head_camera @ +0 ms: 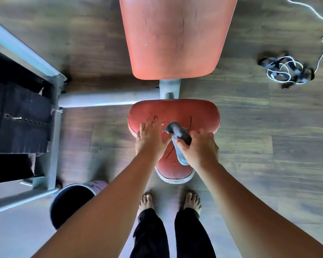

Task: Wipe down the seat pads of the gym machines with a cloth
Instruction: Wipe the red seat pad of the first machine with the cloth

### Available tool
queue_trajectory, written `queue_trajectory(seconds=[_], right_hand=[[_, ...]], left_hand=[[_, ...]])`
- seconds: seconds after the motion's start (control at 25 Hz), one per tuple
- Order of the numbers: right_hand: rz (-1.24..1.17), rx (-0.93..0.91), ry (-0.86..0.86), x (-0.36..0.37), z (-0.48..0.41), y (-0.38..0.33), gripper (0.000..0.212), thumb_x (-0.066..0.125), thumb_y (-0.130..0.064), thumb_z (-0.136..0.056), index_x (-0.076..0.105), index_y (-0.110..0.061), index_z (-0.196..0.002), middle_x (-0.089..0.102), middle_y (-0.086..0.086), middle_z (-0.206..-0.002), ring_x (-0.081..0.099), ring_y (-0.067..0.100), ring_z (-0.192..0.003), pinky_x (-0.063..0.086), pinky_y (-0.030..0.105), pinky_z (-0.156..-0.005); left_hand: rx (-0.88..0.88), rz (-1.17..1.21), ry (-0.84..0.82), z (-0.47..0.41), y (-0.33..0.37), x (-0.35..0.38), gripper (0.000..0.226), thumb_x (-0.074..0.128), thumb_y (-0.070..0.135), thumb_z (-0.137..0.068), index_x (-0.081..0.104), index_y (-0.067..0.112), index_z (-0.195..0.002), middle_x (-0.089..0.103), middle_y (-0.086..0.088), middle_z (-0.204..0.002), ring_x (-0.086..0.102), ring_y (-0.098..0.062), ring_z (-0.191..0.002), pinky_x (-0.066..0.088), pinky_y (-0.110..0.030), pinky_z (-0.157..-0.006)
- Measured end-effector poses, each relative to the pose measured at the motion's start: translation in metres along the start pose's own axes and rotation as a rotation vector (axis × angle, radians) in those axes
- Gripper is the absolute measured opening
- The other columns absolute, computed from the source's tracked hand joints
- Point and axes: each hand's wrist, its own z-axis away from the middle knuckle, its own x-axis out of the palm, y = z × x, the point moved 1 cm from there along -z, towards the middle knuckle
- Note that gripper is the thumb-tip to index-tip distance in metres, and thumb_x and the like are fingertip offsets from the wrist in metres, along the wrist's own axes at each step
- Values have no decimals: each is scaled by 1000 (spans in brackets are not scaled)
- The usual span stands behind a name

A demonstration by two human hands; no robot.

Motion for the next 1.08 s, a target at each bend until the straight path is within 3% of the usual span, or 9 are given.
queue_trajectory(seconds=[0.12,0.2,0.28,0.44,0.52,0.64,0.88,1.08], right_hand=[[48,-85,71,-6,2,-3,40,65,-53,-82,58,-18,-101,60,4,-105,56,32,-108,50,44,-79],[46,-103,86,-9,6,-7,41,71,-47,-79,55,-18,-104,63,2,-103,60,31,-103,52,43,-76],[102,-148,105,-9,12,-8,45,70,-51,-76,57,-19,-104,62,1,-100,60,30,-99,53,41,-71],[47,-276,114,-5,22,-3,46,60,-59,-79,67,-21,-104,57,2,-106,56,28,-103,57,40,-72],[-19,-335,138,2,16,-5,52,60,-52,-84,62,-20,-124,54,5,-131,52,31,-120,55,44,-92],[50,-419,47,34,3,-20,71,53,-48,-92,37,-12,-152,29,17,-162,29,36,-149,30,48,-120],[165,-443,8,69,-3,-21,69,41,-40,-99,25,-6,-156,22,17,-165,19,32,-154,16,46,-125],[269,-469,-38,60,-91,-40,68,29,-41,-102,16,-4,-158,14,18,-167,12,32,-155,15,48,-126]], left_hand=[[-15,83,76,-2,7,2,25,75,44,-85,68,21,-92,64,-3,-111,54,-28,-117,54,-46,-89],[58,88,31,-6,16,5,15,73,35,-88,74,20,-88,66,-2,-103,52,-32,-124,52,-49,-98],[150,17,-76,-11,20,4,19,65,34,-94,76,21,-104,64,-1,-116,47,-31,-130,40,-50,-112],[218,-115,-159,-20,-2,-11,34,59,39,-99,67,29,-131,52,1,-144,36,-26,-140,38,-55,-115],[209,-140,-123,-21,-23,-18,39,58,39,-99,61,33,-137,51,3,-148,36,-23,-142,37,-52,-116],[183,-198,-55,-25,-49,-22,48,52,39,-100,49,32,-148,43,4,-158,33,-22,-148,33,-50,-119],[142,-274,-99,-39,-76,2,70,29,53,-106,9,21,-165,-1,3,-174,-5,-18,-160,-1,-39,-128],[168,-268,-53,-39,-86,22,70,18,52,-107,1,18,-165,-7,1,-174,-9,-19,-160,-2,-40,-130]])
